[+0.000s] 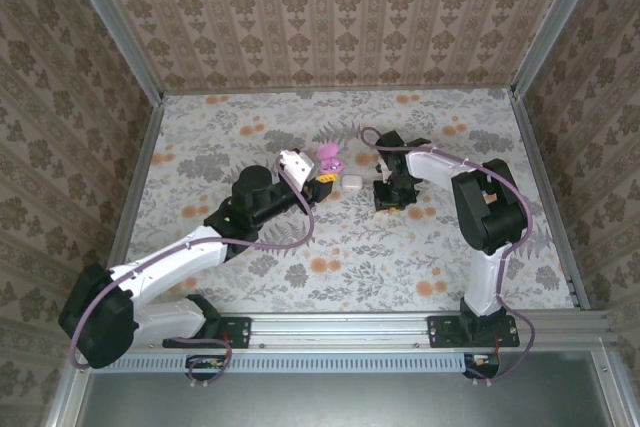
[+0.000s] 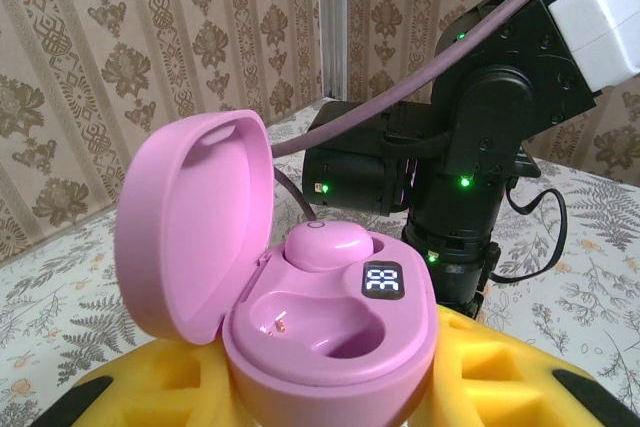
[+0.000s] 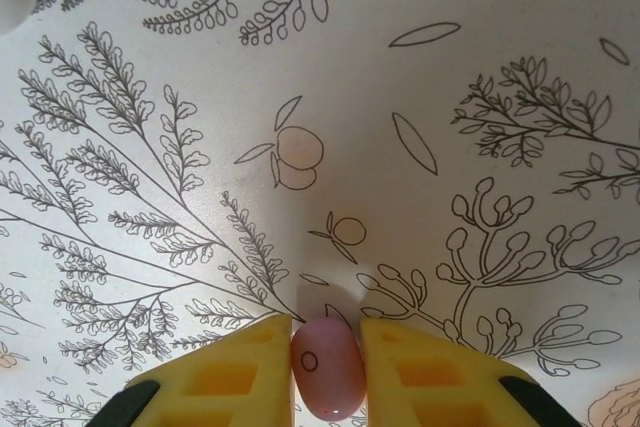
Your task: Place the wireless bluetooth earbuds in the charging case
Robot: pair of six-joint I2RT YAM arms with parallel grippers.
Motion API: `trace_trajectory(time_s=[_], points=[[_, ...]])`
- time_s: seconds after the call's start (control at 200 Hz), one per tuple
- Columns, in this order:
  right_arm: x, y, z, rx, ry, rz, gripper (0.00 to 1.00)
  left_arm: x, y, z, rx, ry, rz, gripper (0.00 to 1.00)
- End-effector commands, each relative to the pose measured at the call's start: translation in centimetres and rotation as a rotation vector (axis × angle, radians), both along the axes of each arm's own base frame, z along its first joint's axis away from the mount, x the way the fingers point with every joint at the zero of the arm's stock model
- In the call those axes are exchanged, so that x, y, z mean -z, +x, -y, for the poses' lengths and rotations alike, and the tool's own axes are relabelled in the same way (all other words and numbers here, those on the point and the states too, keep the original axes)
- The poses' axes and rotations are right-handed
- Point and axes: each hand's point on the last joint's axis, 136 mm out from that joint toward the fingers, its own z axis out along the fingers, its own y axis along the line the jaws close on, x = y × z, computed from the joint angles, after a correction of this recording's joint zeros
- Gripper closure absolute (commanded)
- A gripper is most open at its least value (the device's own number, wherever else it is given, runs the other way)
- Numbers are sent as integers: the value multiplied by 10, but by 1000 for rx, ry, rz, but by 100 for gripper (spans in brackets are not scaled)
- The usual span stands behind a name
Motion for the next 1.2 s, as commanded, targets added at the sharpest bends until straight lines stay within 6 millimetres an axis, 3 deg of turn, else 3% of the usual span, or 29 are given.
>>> trace_trajectory(time_s=[0.0,0.165,0.31,0.575,0.62,0.795,0.925,1.08,1.195], points=[[-21,-1,-1,-4,6,47,78,-10,1,-2,-2,-16,23,71],[-50,-3,-2,17,40,107,77,-7,3,1,1,-15,15,70],[-89,-6,-1,51,81,186,77,-7,6,5,5,-15,7,70],[-195,-9,-5,127,236,429,77,-6,12,15,20,-35,4,71],[-223,-12,-7,131,279,494,77,-6,13,17,24,-37,4,71],[-280,-19,-34,110,430,604,76,-8,13,24,48,-49,14,71],[-301,-24,-64,62,508,632,76,-10,11,27,64,-52,27,71],[-308,-26,-97,6,578,628,77,-11,6,28,86,-57,37,71],[-310,-24,-108,-7,591,622,77,-13,4,28,88,-60,41,71]])
